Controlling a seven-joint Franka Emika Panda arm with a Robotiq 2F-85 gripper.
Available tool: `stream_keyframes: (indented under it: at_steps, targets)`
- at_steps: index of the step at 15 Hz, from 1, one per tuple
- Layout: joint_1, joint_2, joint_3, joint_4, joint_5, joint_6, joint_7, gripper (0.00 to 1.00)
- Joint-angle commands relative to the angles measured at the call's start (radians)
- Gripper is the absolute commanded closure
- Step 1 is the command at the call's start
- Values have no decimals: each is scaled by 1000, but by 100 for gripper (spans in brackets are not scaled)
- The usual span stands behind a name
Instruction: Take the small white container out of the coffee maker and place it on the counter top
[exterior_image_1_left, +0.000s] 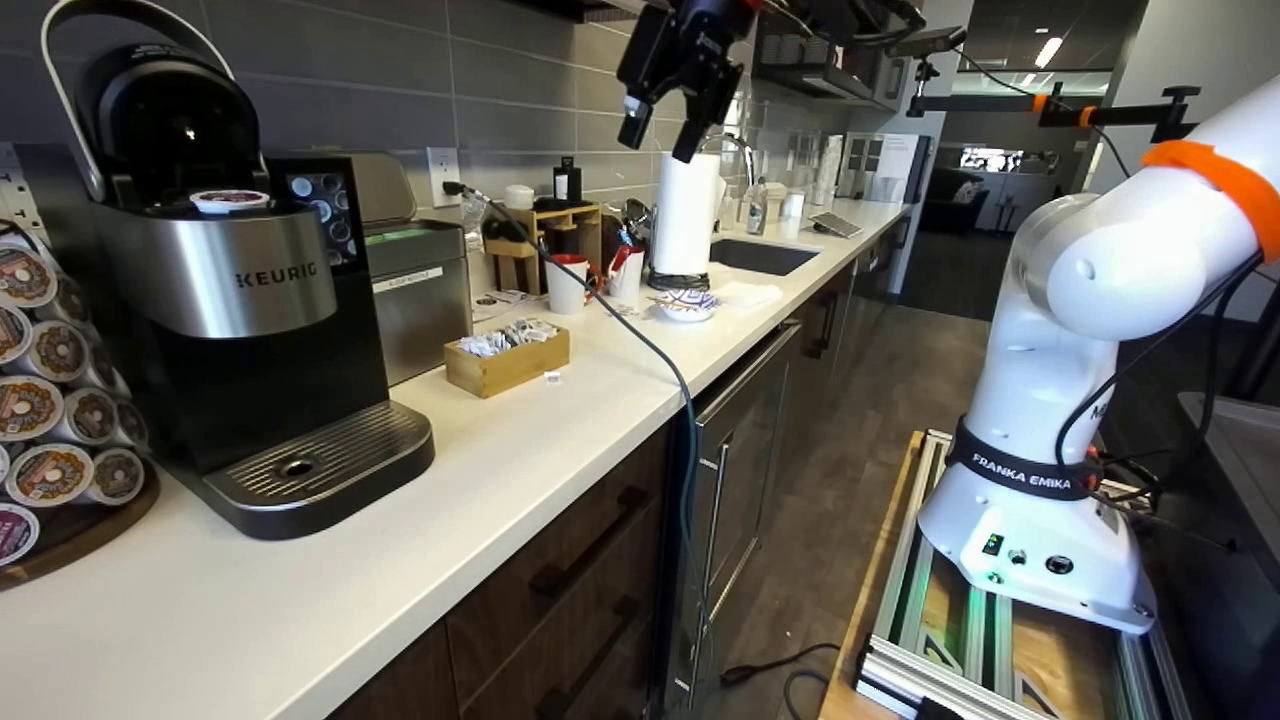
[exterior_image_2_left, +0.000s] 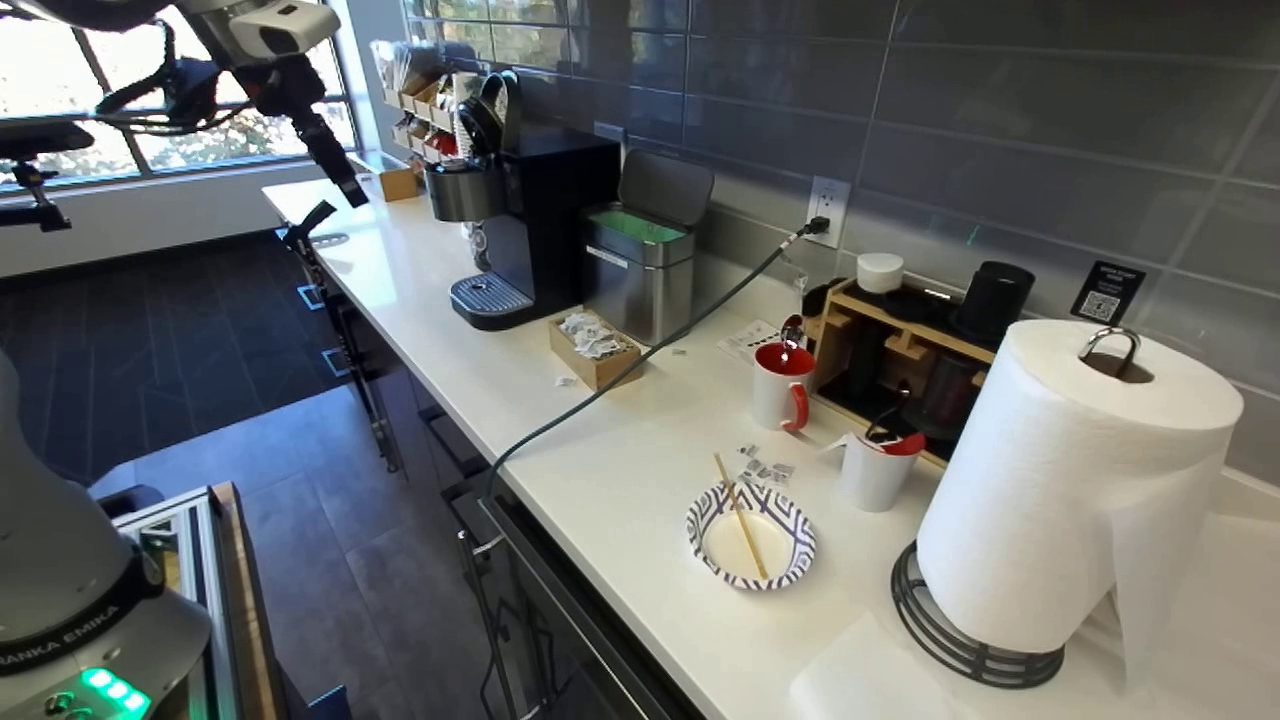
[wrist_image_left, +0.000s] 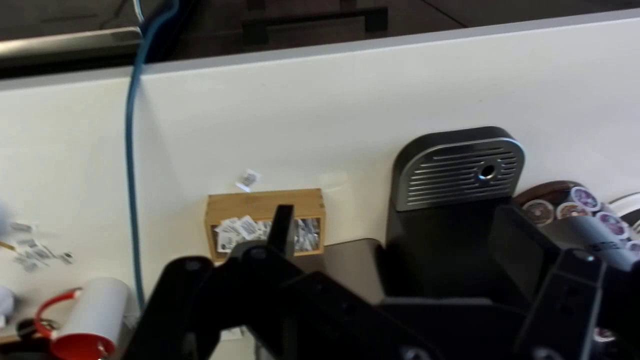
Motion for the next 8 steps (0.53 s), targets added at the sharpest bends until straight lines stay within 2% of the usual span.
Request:
stream_keyframes:
  at_steps: [1,3,4,6,8]
  targets:
    - [18,242,85,209,-33,20,-44,0]
    - [12,344,116,316,-51,-3,-89,0]
    - [45,397,104,372,-82,-12,-74,0]
    - [24,475,154,469,-162,-31,26,0]
    - [36,554,168,554,-213,-28,104,0]
